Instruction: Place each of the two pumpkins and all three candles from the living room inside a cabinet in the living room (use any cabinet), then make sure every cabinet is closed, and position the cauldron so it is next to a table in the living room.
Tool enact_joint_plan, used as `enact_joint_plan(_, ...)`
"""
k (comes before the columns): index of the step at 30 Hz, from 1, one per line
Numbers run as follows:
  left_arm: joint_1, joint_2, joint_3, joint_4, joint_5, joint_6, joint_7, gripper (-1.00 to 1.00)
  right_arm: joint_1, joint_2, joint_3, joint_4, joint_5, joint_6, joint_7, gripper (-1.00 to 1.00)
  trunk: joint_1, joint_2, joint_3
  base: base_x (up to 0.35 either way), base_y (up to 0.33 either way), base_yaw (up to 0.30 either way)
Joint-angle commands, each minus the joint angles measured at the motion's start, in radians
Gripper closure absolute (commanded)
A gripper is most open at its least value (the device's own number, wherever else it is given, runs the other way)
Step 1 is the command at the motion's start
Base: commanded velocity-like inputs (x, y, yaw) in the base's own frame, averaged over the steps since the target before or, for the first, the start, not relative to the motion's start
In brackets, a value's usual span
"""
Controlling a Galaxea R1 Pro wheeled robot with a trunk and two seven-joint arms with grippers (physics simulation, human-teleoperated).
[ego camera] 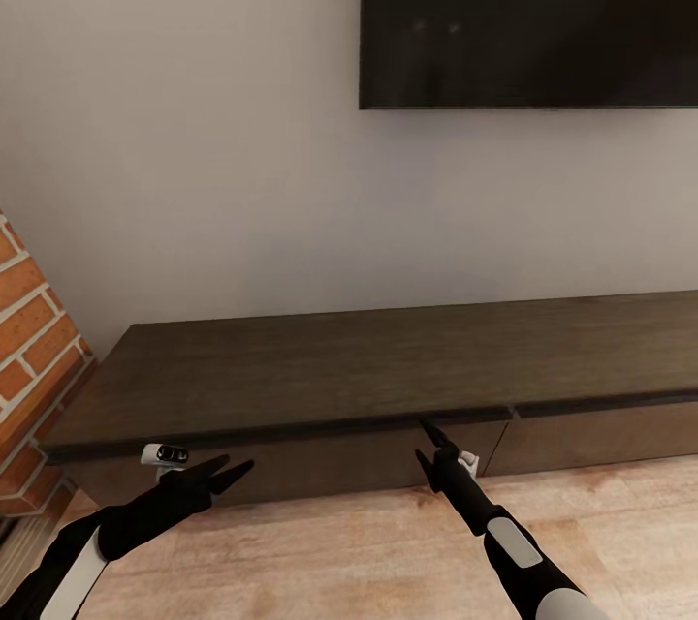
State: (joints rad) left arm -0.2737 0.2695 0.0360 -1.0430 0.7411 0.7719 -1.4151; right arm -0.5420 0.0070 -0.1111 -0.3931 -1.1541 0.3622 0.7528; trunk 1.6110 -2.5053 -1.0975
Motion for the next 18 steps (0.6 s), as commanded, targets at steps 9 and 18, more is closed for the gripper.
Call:
enact_joint_plan(9,0.001,0.0,0.0,0.0,0.002,0.01,-0.002,-1.0,-0.001,0.001,-0.005,0.0,-0.007,0.009,0.002,-1.0,0.0,0.0,-0.001,0.0,0.0,0.0)
enact_joint_plan(18,0.005,0.0,-0.001,-0.032,0.001,0.01,-0.002,-1.0,-0.001,0.0,-0.005,0.0,-0.007,0.008,0.002,-1.0,0.0,0.0,-0.001,0.0,0.0,0.0)
